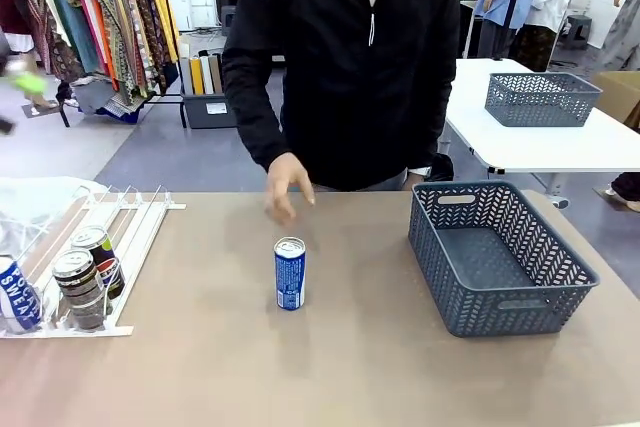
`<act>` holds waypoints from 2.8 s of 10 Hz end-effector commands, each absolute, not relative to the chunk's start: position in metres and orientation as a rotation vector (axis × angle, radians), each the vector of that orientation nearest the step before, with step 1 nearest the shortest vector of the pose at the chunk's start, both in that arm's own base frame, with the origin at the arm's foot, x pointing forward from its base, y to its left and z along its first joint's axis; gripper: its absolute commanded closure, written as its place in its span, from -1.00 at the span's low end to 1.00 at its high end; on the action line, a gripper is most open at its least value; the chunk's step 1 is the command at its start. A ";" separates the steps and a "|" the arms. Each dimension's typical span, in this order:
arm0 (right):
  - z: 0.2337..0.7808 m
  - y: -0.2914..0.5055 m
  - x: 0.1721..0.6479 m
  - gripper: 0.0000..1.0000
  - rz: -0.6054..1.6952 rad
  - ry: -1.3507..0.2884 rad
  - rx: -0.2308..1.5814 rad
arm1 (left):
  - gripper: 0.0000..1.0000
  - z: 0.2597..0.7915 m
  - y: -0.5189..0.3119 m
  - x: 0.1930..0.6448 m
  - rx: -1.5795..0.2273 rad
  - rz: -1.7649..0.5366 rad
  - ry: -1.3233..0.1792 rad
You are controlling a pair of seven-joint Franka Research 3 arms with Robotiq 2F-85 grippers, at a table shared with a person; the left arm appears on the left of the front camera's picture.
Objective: Retrieve and store the cans from the dispenser.
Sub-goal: Pick up one can from the Automatic Can Dispenser and place it in the middle of the table, then pick up the last remaining can from one row of the Automatic Can Dispenser and place it in the middle of the table.
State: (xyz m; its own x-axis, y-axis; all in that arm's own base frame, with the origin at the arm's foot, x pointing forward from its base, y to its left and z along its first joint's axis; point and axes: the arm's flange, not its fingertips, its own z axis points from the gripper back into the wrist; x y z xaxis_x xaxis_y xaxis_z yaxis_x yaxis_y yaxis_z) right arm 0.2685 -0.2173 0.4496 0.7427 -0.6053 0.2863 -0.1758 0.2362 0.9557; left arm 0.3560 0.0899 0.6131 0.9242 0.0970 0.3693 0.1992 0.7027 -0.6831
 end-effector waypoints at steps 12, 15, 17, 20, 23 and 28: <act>0.453 -0.217 0.270 -1.00 -0.325 -0.736 1.341 | -1.00 0.489 0.229 0.300 -1.234 0.253 -0.479; 0.453 -0.217 0.270 -1.00 -0.325 -0.736 1.341 | -1.00 0.489 0.229 0.300 -1.234 0.253 -0.479; 0.453 -0.217 0.270 -1.00 -0.325 -0.736 1.341 | -1.00 0.489 0.229 0.300 -1.234 0.253 -0.479; 0.453 -0.217 0.270 -1.00 -0.325 -0.736 1.341 | -1.00 0.489 0.229 0.300 -1.234 0.253 -0.479; 0.453 -0.217 0.270 -1.00 -0.325 -0.736 1.341 | -1.00 0.499 0.212 0.308 -1.064 0.188 -0.356; 0.453 -0.217 0.270 -1.00 -0.325 -0.736 1.341 | -1.00 0.499 0.123 0.346 -0.340 0.097 -0.098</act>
